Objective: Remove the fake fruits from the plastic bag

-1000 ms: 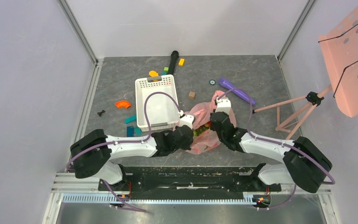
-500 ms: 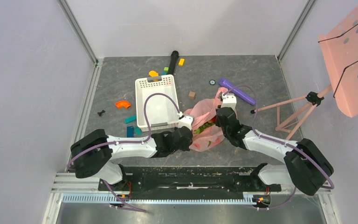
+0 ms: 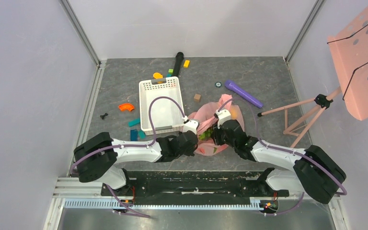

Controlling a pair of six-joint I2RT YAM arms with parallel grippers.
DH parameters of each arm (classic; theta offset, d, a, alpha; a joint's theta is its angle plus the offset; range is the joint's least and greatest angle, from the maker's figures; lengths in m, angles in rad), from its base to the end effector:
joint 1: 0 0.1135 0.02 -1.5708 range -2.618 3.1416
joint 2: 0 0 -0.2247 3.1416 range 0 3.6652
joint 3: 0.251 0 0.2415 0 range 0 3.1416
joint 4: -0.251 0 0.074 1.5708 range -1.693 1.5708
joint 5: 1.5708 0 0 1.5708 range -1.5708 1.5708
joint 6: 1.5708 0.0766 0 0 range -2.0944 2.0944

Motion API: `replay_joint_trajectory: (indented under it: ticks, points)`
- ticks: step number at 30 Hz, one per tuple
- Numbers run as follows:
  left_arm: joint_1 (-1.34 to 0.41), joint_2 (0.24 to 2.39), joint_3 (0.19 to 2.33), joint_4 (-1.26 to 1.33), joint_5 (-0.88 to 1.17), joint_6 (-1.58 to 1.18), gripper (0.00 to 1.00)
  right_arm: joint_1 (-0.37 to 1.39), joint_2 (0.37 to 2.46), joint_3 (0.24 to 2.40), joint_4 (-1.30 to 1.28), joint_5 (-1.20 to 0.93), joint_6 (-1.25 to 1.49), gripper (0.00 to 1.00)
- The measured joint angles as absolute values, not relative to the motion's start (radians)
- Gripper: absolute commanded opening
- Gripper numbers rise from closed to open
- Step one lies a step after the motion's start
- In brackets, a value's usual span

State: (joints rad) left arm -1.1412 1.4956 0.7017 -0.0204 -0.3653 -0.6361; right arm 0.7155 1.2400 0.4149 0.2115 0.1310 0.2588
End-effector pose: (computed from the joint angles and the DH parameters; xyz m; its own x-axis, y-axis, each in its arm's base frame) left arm 0.1539 -0.2702 0.1070 -0.6874 0.1683 -0.7065 0.4210 0.8850 -0.1988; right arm 0.2122 0.1711 0.1085 -0.5659 -0.1557 -0.8096 -0.4396 0.8878 0.1365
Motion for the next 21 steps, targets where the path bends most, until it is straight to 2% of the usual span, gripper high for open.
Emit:
replay_joint_trajectory:
  ticks: [3, 11, 21]
  points:
    - [-1.141, 1.495, 0.701, -0.021, -0.366, -0.636, 0.02, 0.752, 1.217, 0.389, 0.213, 0.128, 0.263, 0.37]
    - [-1.141, 1.494, 0.683, -0.023, -0.365, -0.636, 0.02, 0.831, 1.130, 0.333, 0.224, 0.128, 0.299, 0.59]
    - [-1.141, 1.417, 0.631, -0.025, -0.371, -0.636, 0.02, 0.834, 1.187, 0.384, 0.252, 0.136, 0.348, 0.63]
